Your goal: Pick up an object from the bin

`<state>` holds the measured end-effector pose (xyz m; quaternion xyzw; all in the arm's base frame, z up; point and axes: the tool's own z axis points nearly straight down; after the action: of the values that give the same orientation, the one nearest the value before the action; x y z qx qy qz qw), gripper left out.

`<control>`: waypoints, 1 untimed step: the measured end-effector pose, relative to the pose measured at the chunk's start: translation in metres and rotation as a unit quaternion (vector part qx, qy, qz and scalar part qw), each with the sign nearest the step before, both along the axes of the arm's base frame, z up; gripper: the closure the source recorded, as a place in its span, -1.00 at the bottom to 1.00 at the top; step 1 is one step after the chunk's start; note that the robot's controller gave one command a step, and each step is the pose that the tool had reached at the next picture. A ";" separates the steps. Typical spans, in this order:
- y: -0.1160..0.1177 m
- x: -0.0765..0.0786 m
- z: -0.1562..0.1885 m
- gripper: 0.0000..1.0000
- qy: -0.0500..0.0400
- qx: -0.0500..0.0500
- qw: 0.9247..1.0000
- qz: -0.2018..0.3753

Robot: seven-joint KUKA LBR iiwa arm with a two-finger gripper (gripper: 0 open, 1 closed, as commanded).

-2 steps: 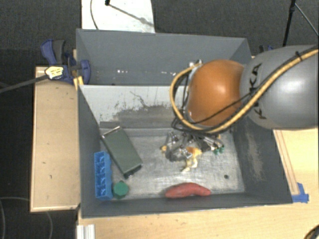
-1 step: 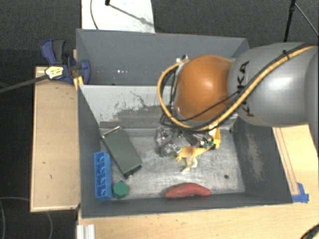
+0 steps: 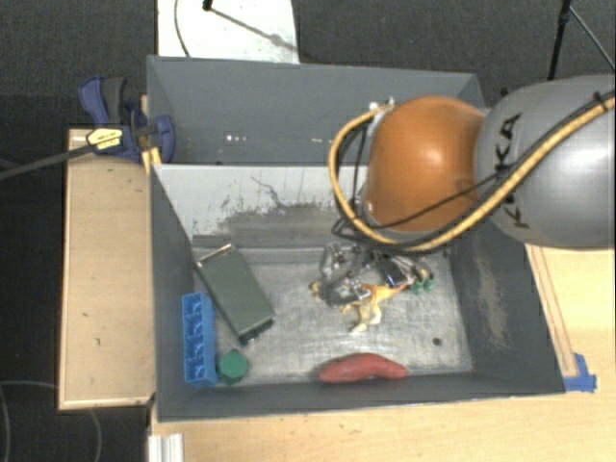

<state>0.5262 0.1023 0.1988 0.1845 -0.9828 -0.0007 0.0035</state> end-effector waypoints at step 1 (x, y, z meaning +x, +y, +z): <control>-0.006 0.013 0.025 1.00 -0.011 0.001 1.000 0.022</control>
Offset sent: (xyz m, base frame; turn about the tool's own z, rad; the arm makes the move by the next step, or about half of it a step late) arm 0.0183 -0.0126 -0.0381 0.1893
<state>0.5392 0.0965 0.2234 0.2058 -0.9786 0.0003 -0.0073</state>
